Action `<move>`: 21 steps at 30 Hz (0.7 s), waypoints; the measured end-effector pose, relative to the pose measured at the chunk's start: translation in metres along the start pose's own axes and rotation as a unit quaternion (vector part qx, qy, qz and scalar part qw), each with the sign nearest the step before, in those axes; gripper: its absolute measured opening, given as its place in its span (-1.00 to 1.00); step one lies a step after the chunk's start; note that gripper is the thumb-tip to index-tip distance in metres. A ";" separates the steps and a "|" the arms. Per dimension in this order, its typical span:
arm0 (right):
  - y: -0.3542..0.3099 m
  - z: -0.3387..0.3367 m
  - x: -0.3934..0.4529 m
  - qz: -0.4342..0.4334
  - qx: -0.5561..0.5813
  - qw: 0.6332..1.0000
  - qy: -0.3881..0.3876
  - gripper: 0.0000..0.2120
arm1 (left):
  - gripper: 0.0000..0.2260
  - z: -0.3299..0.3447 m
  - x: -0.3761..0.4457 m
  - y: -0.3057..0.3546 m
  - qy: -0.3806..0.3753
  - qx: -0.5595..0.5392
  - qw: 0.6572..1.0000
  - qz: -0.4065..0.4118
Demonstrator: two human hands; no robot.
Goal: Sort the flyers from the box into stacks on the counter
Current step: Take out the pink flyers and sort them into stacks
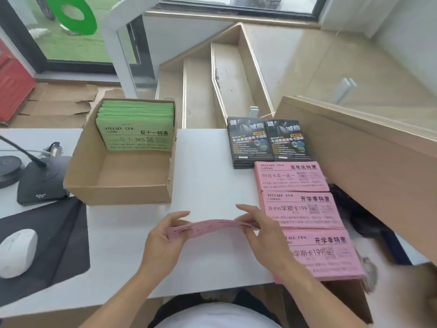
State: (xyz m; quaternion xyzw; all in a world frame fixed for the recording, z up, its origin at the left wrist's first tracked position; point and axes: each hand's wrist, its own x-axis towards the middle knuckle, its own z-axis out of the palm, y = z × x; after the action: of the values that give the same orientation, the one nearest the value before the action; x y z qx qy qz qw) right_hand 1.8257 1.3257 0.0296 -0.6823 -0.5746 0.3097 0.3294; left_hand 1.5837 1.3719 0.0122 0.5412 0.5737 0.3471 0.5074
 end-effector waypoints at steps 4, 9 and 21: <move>-0.001 -0.016 -0.009 0.057 0.078 0.995 0.028 -0.45 | -0.59 0.017 -0.004 0.013 0.054 -0.029 0.998 0.004; -0.001 -0.067 -0.009 0.128 0.257 0.950 0.121 -0.71 | -0.68 0.057 0.003 0.044 0.001 -0.086 0.996 -0.017; 0.101 -0.163 0.027 0.230 0.074 0.956 0.167 -0.78 | -0.68 0.192 0.062 0.066 -0.087 0.058 0.994 -0.011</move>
State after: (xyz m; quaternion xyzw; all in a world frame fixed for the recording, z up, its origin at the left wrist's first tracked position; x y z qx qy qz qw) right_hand 2.0187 1.3246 0.0435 -0.8119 -0.3142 0.3000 0.3899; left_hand 1.7916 1.4148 0.0147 0.5919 0.5524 0.2594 0.5265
